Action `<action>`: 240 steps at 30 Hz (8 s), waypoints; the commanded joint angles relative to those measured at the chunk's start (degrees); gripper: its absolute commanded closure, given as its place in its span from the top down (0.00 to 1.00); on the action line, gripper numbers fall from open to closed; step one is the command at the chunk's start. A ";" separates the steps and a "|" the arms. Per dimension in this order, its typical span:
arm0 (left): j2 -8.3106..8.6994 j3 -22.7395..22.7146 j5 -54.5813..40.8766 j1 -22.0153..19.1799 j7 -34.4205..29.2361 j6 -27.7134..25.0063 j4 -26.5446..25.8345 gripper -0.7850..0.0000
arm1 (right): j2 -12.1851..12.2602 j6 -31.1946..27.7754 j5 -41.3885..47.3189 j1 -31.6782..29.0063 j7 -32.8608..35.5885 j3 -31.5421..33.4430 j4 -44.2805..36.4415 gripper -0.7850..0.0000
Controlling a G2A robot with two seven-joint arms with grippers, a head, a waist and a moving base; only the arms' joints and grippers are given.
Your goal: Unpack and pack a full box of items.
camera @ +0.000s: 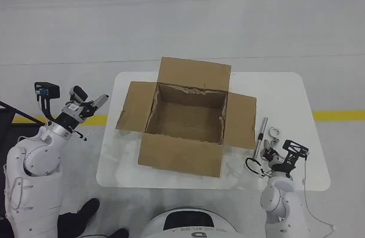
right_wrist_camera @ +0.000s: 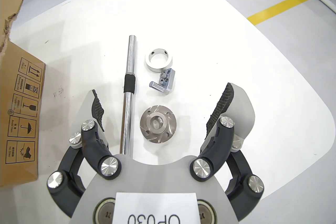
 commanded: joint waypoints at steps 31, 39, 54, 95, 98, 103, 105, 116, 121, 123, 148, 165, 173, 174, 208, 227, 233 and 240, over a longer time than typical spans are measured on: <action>0.00 0.00 -0.02 0.00 -0.04 0.00 0.00 1.00 | 1.74 -0.33 -19.71 3.45 13.72 -3.47 5.38 0.38; 0.00 0.00 -0.02 0.00 -0.04 0.00 0.00 1.00 | 1.89 1.29 -22.10 4.81 15.51 -4.12 7.06 0.00; 0.00 0.00 -0.02 0.00 -0.04 0.00 0.00 1.00 | 2.54 -16.68 9.42 -5.20 1.20 6.58 -1.55 0.00; 0.00 0.00 -0.02 0.00 -0.04 0.00 0.00 1.00 | -1.94 6.20 -18.53 39.30 32.91 -42.00 21.27 0.00; 0.00 0.00 -0.02 0.00 -0.04 0.00 0.00 1.00 | -2.88 6.43 -17.31 44.70 38.74 -43.27 28.35 0.00; 0.00 0.00 -0.02 0.00 -0.04 0.00 0.00 1.00 | -4.20 9.56 -17.45 50.22 43.45 -44.96 35.89 0.00; 0.00 0.00 -0.02 0.00 -0.04 0.00 0.00 1.00 | -4.70 10.77 -17.50 51.91 44.22 -45.50 38.07 0.07; 0.00 0.00 -0.02 0.00 -0.04 0.00 0.00 1.00 | -6.72 15.09 -16.51 54.66 42.55 -47.52 41.84 1.00; 0.00 0.00 -0.02 0.00 -0.04 0.00 0.00 1.00 | -5.54 13.75 -17.58 47.72 38.62 -44.80 29.05 1.00; 0.00 0.00 -0.02 0.00 -0.04 0.00 0.00 1.00 | -4.25 11.31 -18.34 40.74 36.58 -41.81 16.99 1.00; 0.00 0.00 -0.02 0.00 -0.04 0.00 0.00 1.00 | 0.60 -5.06 18.55 -6.57 4.33 0.84 -24.60 1.00; 0.00 0.00 -0.02 0.00 -0.04 0.00 0.00 1.00 | 4.52 -3.32 0.84 16.89 37.27 7.46 4.28 0.81; 0.00 0.00 -0.02 0.00 -0.04 0.00 0.00 1.00 | 4.99 -0.88 -4.11 20.03 40.94 5.73 7.81 0.47; 0.00 0.00 -0.02 0.00 -0.04 0.00 0.00 1.00 | 5.04 -0.98 -4.18 20.10 41.22 5.70 7.97 0.44; 0.00 0.00 -0.02 0.00 -0.04 0.00 0.00 1.00 | 5.10 -11.67 20.55 2.46 26.08 12.09 -11.06 0.00; 0.00 0.00 -0.02 0.00 -0.04 0.00 0.00 1.00 | 5.96 -30.86 38.41 -1.52 29.47 12.95 -15.04 0.00; 0.00 0.00 -0.02 0.00 -0.04 0.00 0.00 1.00 | 6.66 -31.85 41.54 -1.04 36.59 8.24 -24.53 0.00; 0.00 0.00 -0.02 0.00 -0.04 0.00 0.00 1.00 | 7.06 -22.75 25.15 6.69 41.92 -8.42 -26.55 0.00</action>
